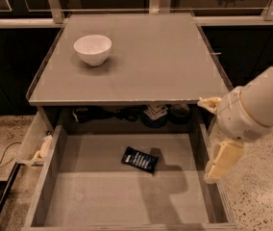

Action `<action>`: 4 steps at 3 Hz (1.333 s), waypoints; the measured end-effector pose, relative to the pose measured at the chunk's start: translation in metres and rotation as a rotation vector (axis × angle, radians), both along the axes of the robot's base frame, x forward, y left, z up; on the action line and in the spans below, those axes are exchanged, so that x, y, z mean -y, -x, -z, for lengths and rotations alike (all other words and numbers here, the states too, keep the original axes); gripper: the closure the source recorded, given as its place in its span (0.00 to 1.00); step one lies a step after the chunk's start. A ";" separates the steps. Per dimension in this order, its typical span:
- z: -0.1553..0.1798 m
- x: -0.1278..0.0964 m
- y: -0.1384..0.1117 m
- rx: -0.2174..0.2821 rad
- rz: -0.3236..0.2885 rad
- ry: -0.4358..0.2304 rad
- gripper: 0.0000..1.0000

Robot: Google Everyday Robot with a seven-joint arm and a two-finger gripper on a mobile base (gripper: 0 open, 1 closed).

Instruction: Pick rxbar blueberry from top drawer and place on counter

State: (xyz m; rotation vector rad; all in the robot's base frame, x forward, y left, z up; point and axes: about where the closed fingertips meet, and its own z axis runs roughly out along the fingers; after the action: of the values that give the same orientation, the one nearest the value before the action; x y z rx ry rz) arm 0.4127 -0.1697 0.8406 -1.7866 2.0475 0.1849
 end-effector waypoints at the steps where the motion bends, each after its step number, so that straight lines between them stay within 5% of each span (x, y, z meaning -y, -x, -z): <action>1: 0.049 -0.008 -0.012 0.020 -0.022 -0.109 0.00; 2: 0.055 -0.011 -0.010 0.014 -0.023 -0.104 0.00; 4: 0.118 -0.038 -0.041 0.011 0.004 -0.242 0.00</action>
Offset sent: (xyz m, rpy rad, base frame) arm 0.0076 0.0066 -0.0436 0.0958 -0.0070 0.0166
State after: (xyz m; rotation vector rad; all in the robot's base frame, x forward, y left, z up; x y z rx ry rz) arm 0.4542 -0.1318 0.7222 -1.6319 1.9283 0.4024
